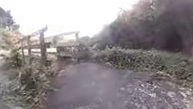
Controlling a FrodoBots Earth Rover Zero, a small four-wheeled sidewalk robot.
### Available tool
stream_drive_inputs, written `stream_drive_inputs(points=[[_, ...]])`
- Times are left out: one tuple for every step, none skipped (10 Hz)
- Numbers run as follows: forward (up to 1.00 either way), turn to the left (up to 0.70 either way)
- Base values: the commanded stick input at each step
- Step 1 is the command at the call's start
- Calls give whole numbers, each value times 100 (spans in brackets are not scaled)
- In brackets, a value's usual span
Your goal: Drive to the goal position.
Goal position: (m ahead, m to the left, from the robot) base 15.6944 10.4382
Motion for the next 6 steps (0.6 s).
stream_drive_inputs(points=[[85,14],[85,14],[85,14],[85,14],[85,14],[85,14]])
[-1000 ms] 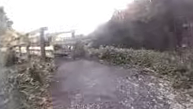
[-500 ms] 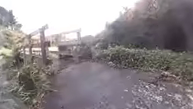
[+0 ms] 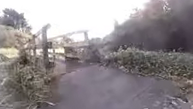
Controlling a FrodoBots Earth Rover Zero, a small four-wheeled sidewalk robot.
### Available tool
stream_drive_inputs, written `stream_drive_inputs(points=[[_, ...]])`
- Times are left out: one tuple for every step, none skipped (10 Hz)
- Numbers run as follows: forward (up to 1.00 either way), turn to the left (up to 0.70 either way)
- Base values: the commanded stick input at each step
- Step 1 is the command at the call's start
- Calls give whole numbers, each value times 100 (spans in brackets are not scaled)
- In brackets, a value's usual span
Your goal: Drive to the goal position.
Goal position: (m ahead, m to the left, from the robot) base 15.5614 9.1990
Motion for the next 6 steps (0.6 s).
stream_drive_inputs(points=[[85,14],[85,12],[85,2],[85,0],[85,0],[85,0]])
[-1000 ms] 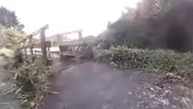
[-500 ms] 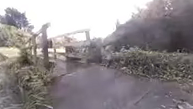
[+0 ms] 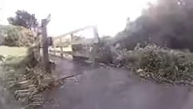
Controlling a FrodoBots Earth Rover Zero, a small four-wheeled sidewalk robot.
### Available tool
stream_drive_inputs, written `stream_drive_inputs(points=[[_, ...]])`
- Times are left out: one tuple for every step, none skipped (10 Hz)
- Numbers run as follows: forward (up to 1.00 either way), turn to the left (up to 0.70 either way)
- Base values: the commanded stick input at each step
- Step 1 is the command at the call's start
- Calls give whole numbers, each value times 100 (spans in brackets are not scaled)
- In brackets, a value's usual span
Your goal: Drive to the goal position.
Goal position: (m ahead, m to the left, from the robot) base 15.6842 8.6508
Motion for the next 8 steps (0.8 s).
stream_drive_inputs(points=[[85,0],[85,0],[85,0],[85,2],[85,6],[85,12],[85,13],[85,13]])
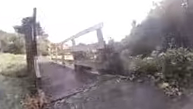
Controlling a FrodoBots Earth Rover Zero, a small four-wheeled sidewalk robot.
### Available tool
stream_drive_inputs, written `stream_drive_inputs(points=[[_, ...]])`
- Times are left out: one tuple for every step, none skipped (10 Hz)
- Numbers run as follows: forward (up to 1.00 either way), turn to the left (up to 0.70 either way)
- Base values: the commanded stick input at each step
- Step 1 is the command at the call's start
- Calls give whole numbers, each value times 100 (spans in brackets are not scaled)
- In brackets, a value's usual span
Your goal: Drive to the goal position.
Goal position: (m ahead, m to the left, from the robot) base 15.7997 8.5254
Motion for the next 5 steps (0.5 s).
stream_drive_inputs(points=[[85,13],[85,29],[85,34],[85,34],[85,34]])
